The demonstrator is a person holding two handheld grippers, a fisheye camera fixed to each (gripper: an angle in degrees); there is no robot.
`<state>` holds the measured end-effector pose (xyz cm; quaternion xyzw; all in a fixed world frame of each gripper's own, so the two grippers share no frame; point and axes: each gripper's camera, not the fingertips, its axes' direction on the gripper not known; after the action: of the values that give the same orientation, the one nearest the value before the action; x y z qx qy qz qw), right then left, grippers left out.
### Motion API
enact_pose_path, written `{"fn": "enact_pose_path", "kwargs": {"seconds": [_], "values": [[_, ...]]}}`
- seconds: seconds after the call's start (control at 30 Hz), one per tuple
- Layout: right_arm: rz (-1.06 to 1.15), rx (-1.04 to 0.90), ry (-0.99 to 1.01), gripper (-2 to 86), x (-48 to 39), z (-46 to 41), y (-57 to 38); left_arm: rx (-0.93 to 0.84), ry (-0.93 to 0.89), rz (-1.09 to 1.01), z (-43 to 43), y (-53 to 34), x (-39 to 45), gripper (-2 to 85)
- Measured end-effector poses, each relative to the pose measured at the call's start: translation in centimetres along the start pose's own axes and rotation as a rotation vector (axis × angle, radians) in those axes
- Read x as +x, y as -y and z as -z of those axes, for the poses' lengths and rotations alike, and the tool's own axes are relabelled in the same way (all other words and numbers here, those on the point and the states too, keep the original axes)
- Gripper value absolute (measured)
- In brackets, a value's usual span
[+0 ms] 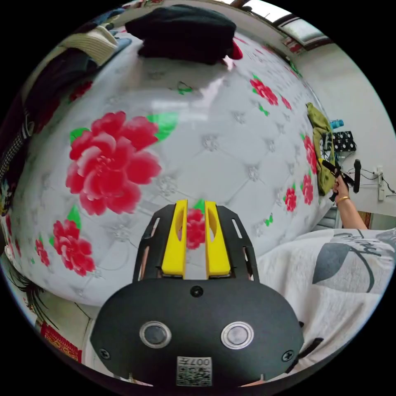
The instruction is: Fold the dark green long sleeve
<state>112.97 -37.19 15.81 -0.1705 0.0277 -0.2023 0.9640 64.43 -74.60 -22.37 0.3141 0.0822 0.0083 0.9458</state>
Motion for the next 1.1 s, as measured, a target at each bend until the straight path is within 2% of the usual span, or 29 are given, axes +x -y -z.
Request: {"fn": "enact_pose_path", "kwargs": {"seconds": [0.1, 0.17, 0.2, 0.33, 0.37, 0.4, 0.47, 0.57, 0.73, 0.8, 0.87, 0.93, 1.1], "values": [[-0.131, -0.024, -0.018, 11.6, 7.3, 0.0, -1.4, -0.039, -0.001, -0.022, -1.4, 0.2, 3.5, 6.6], [-0.161, -0.165, 0.054, 10.9, 9.7, -2.9, -2.3, -0.059, -0.008, -0.044, -1.9, 0.3, 5.5, 6.5], [-0.115, -0.033, 0.013, 10.1, 9.0, -1.9, -3.3, -0.066, -0.02, -0.048, -2.0, 0.3, 6.5, 6.5], [-0.139, -0.031, -0.023, 5.1, 7.8, -1.5, -4.3, -0.025, -0.036, -0.084, -0.8, -0.3, 9.5, 6.7], [-0.141, -0.03, 0.016, 4.2, 7.7, -1.3, -4.3, -0.009, -0.042, -0.105, -0.1, -0.6, 10.4, 7.2], [-0.111, -0.033, 0.145, 3.2, 7.1, -0.9, -4.4, 0.014, -0.047, -0.129, 0.6, -1.0, 11.2, 7.7], [0.007, 0.02, 0.283, 2.1, 4.4, 0.7, -4.9, 0.047, -0.046, -0.165, 1.8, -1.7, 12.3, 8.3], [0.302, 0.034, 0.45, 1.1, -3.7, 4.2, -6.7, 0.119, -0.068, -0.194, 3.9, -3.2, 13.6, 9.1], [0.782, -0.016, 1.013, 1.5, -19.6, 10.8, -15.0, 0.224, -0.164, -0.228, 6.2, -5.9, 14.5, 10.2], [0.903, -0.067, 1.12, 2.2, -23.9, 12.0, -17.9, 0.235, -0.156, -0.204, 6.5, -7.4, 14.1, 9.7], [0.999, -0.103, 1.083, 2.9, -26.5, 12.6, -20.3, 0.221, -0.123, -0.166, 6.6, -8.7, 13.2, 9.2], [1.08, -0.101, 0.887, 4.0, -26.4, 13.0, -22.7, 0.227, -0.101, -0.131, 6.8, -10.5, 12.1, 9.3], [0.923, -0.013, 0.745, 6.7, -20.0, 13.8, -25.5, 0.292, -0.114, 0.001, 8.3, -16.1, 8.4, 8.1]]}}
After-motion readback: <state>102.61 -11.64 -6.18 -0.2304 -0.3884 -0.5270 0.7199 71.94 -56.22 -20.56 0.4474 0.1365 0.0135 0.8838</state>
